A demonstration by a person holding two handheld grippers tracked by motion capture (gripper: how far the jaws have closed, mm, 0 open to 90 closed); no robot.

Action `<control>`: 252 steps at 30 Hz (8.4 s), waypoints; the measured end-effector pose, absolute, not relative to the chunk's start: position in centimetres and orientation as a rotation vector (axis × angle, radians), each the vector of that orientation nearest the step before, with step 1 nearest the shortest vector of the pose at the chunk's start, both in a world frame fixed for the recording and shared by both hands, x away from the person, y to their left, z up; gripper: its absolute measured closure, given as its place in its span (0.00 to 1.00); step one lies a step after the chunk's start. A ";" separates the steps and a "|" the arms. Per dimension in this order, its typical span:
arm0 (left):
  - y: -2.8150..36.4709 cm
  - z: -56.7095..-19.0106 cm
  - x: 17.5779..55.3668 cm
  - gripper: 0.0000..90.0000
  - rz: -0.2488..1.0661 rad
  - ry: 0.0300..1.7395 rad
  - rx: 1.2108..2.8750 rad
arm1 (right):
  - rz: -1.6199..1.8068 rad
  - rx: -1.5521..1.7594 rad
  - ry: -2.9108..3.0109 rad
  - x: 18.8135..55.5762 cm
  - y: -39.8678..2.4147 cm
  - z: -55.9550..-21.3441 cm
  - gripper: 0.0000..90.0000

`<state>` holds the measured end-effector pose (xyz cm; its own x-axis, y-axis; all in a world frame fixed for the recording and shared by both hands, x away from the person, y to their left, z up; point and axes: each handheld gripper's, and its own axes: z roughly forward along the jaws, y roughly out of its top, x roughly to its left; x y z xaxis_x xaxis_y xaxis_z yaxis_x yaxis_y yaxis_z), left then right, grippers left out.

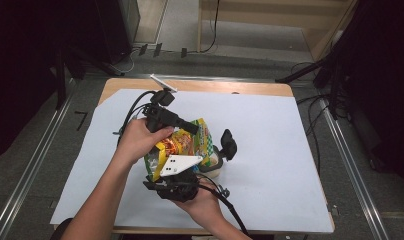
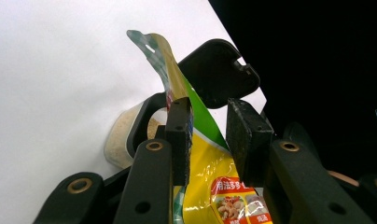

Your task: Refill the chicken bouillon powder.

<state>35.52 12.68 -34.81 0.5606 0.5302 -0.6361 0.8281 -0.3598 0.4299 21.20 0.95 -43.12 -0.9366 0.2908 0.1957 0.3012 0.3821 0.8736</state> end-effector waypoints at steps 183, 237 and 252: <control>12.4 -34.5 35.2 0.79 -0.439 1.076 2.037 | -1.622 -0.568 -2.636 22.1 0.8 -43.5 0.89; 12.6 -34.6 35.2 0.78 -0.492 1.067 2.043 | -1.612 -0.528 -2.638 21.7 0.9 -43.2 0.89; 12.4 -34.6 35.0 0.78 -0.485 1.065 2.043 | -1.612 -0.524 -2.639 21.7 0.8 -43.2 0.90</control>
<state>35.04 12.43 -34.58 0.5789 0.5238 -0.6249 0.8153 -0.3571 0.4558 21.68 0.83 -43.23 -0.9441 0.2788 0.1758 0.2837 0.4160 0.8640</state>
